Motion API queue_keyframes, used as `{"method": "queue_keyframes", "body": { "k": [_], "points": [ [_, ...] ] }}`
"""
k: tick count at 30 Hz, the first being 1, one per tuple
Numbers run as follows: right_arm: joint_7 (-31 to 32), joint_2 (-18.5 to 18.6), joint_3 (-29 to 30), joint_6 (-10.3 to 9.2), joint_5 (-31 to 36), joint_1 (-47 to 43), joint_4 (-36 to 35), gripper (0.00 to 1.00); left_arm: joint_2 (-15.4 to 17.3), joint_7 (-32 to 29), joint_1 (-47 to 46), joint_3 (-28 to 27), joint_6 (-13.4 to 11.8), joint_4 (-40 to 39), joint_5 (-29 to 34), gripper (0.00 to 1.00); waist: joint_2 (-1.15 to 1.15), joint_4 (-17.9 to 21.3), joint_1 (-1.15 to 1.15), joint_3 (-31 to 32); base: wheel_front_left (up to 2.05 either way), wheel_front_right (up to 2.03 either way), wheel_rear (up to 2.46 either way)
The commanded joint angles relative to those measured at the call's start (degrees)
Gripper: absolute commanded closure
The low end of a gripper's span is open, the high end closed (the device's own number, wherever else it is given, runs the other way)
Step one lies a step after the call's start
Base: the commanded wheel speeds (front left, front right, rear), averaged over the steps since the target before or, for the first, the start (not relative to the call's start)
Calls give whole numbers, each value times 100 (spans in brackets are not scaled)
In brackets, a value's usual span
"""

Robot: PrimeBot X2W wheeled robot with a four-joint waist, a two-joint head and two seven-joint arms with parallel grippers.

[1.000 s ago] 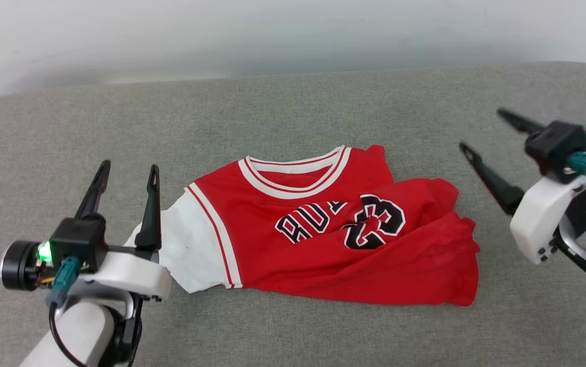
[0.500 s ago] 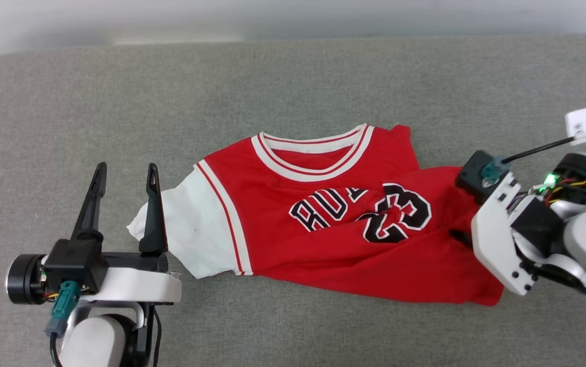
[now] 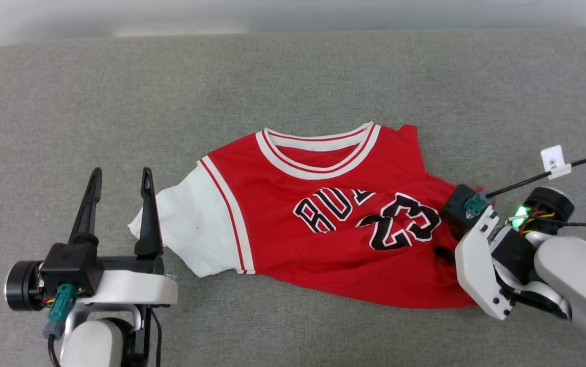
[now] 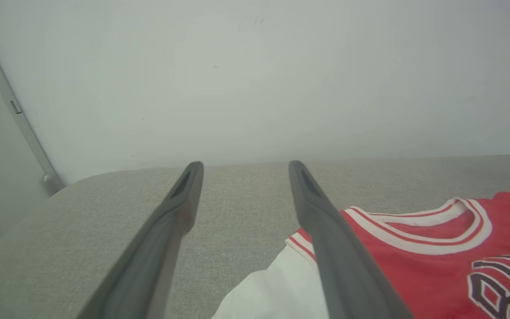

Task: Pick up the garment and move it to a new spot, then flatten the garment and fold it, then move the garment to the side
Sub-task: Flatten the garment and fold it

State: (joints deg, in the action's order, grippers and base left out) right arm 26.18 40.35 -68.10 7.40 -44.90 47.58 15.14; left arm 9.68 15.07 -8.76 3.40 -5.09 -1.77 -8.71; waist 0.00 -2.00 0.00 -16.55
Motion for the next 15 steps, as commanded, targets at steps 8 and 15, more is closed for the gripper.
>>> {"method": "queue_keyframes", "body": {
  "k": [8,15],
  "points": [
    [-565,565,125,9,-173,-525,-1106,100,-269,15,341,-278,254,114,215,0,0,193,0,520,0,0,0],
    [-616,559,162,8,-202,-1969,-1549,100,-422,15,488,-401,435,170,339,0,0,201,0,639,0,0,0]
  ]
}}
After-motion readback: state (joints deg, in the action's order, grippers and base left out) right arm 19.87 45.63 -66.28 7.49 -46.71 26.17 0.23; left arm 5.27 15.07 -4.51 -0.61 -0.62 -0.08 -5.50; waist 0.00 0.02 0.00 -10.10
